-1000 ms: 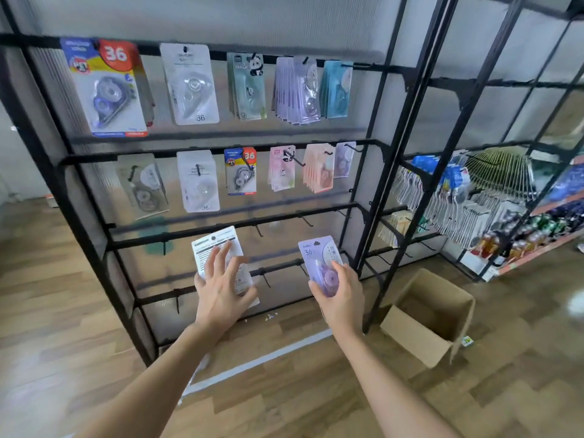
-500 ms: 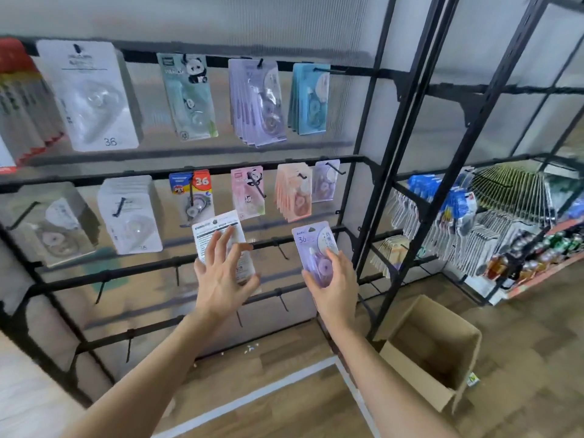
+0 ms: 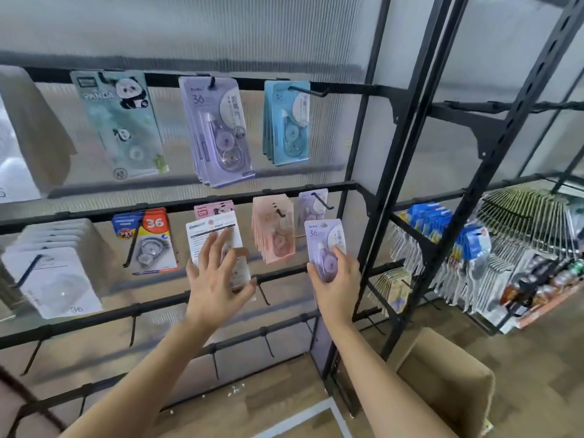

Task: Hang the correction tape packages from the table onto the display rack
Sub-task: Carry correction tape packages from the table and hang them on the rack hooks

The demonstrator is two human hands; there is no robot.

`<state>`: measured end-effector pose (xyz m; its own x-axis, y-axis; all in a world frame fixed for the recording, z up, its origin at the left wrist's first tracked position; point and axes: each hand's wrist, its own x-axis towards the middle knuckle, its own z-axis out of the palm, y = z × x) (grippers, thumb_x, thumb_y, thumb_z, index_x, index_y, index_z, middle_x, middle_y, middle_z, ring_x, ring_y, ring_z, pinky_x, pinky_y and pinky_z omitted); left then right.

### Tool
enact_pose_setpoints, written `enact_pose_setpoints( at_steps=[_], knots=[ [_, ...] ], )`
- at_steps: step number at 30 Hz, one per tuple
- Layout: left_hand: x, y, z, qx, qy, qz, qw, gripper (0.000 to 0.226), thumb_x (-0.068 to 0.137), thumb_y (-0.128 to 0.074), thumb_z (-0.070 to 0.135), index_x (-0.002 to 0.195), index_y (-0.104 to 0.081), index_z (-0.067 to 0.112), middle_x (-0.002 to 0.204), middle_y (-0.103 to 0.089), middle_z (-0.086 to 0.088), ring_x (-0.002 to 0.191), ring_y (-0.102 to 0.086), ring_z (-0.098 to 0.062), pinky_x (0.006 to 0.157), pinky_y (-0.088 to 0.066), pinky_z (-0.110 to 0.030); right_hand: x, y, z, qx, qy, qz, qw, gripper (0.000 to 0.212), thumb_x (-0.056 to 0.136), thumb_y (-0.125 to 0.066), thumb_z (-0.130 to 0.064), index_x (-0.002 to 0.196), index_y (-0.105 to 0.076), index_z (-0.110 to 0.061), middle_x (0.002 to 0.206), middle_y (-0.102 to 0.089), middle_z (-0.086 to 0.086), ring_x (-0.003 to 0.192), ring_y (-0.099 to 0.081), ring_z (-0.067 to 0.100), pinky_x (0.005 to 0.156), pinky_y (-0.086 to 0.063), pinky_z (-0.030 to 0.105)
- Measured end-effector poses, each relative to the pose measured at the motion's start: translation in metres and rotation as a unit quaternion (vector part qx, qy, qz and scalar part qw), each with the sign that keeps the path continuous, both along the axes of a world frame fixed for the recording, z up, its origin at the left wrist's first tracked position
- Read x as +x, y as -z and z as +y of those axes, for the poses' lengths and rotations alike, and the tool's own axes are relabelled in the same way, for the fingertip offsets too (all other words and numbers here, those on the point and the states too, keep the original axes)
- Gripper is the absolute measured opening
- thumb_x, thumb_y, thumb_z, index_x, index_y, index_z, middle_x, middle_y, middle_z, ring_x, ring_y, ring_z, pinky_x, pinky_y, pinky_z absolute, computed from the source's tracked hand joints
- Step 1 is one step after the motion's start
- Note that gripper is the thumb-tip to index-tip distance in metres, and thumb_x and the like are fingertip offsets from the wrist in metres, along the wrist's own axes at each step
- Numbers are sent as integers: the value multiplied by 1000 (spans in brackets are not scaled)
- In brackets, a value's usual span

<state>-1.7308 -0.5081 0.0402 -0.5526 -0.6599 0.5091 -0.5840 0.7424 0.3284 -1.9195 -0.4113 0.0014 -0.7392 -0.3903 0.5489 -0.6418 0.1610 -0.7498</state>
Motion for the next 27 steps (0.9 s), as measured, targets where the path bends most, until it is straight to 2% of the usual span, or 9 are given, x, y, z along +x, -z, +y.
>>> enact_pose_setpoints(
  at_steps=[4, 10, 14, 18, 22, 25, 27],
  knots=[
    [-26, -12, -9, -36, -8, 20, 999, 62, 73, -40, 55, 115, -61, 15, 152, -30, -9, 142, -17, -32, 96, -29, -55, -40, -2, -23, 15, -3, 10, 1000, 54, 79, -74, -33, 125, -58, -11, 124, -55, 14, 110, -54, 27, 81, -46, 31],
    [-65, -19, -13, -105, -44, 30, 993, 51, 77, -46, 50, 105, -66, 13, 146, -39, -15, 137, -25, -30, 87, -36, -54, -90, 5, -48, 66, -13, -3, 998, 54, 81, -72, -35, 128, -58, -11, 130, -50, 20, 114, -50, 39, 86, -47, 54],
    [-78, -8, -12, -135, -66, 41, 988, 42, 78, -48, 49, 108, -57, 21, 145, -40, -17, 137, -26, -31, 89, -34, -53, -110, 19, -53, 87, -43, 34, 995, 54, 81, -72, -35, 128, -58, -14, 128, -52, 17, 112, -52, 34, 85, -49, 50],
    [-92, 0, -11, -144, -84, 36, 985, 39, 77, -49, 50, 108, -49, 26, 146, -38, -16, 137, -26, -32, 89, -33, -51, -122, 24, -66, 69, -73, 61, 993, 57, 78, -76, -32, 127, -58, -11, 127, -53, 18, 110, -55, 33, 84, -50, 42],
    [-102, -3, -13, -134, -95, 30, 986, 40, 78, -49, 51, 109, -49, 26, 147, -36, -16, 138, -24, -32, 90, -33, -54, -141, 19, -92, 133, -94, 70, 984, 64, 80, -72, -40, 134, -50, -15, 132, -48, 15, 116, -49, 31, 89, -48, 44],
    [-104, -9, -15, -129, -108, 30, 985, 40, 78, -48, 51, 110, -49, 26, 147, -37, -17, 138, -25, -32, 92, -34, -56, -151, 13, -116, 159, -100, 59, 980, 75, 79, -71, -42, 141, -39, -14, 130, -47, 16, 113, -51, 31, 85, -49, 38],
    [-104, -14, -17, -129, -116, 30, 984, 40, 78, -49, 50, 110, -48, 26, 146, -38, -18, 137, -27, -32, 93, -36, -58, -152, 11, -129, 174, -102, 36, 979, 81, 78, -73, -41, 143, -33, -14, 131, -45, 17, 113, -50, 33, 82, -51, 41]
  ],
)
